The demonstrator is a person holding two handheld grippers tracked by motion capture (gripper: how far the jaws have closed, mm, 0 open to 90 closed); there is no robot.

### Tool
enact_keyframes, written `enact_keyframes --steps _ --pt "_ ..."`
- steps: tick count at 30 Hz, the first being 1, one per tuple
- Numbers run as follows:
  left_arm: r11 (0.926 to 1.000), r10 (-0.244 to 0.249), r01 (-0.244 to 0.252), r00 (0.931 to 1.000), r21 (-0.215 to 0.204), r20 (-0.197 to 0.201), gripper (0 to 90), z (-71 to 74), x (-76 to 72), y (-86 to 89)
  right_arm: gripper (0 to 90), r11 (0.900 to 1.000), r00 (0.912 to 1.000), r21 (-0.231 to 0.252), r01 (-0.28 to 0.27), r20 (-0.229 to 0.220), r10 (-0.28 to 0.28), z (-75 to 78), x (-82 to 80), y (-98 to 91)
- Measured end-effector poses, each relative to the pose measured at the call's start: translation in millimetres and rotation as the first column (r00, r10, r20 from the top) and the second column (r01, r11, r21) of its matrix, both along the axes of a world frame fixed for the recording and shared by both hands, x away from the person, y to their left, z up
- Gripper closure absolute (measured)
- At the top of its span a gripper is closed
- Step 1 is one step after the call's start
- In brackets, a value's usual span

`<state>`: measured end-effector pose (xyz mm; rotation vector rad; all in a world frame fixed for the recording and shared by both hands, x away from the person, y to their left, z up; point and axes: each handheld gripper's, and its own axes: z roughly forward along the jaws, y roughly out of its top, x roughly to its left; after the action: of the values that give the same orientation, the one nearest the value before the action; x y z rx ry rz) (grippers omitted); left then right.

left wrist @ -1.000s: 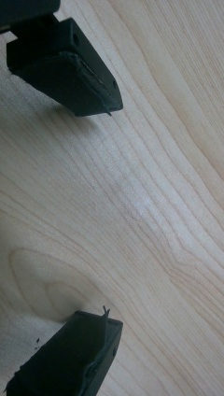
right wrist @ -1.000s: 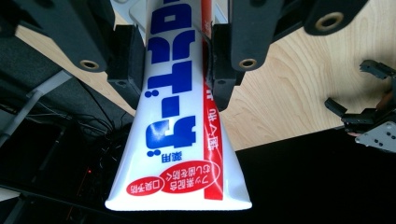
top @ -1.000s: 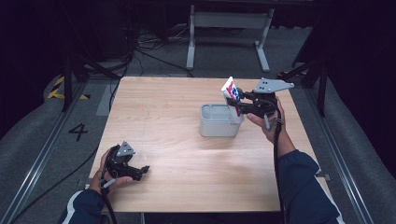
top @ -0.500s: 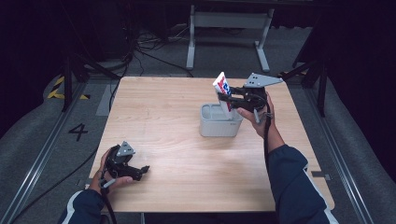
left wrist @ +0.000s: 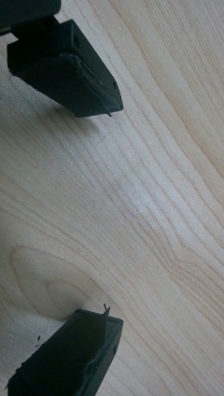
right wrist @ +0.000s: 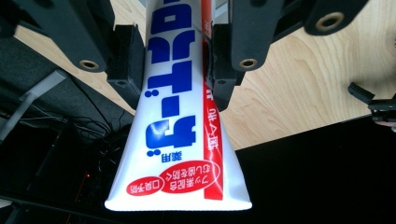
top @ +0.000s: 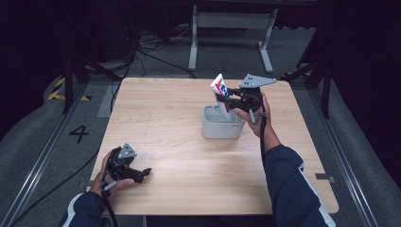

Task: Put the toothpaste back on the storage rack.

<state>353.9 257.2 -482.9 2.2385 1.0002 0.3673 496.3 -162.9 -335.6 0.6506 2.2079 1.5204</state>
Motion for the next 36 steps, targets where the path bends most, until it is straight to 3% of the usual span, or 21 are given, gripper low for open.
enact_keyframes --steps 17,36 --pt "1.0000 -0.005 0.005 1.0000 -0.007 0.001 1.4 -0.7 0.1 -0.4 63.2 1.0000 0.9988 0.007 -0.005 -0.048 0.006 -21.5 6.2 -3.8" --pt "1.0000 -0.007 0.007 1.0000 -0.004 0.002 1.5 -0.6 0.0 -0.3 62.1 0.9969 0.9969 -0.075 -0.020 -0.077 0.014 -30.9 -1.1 -16.5"
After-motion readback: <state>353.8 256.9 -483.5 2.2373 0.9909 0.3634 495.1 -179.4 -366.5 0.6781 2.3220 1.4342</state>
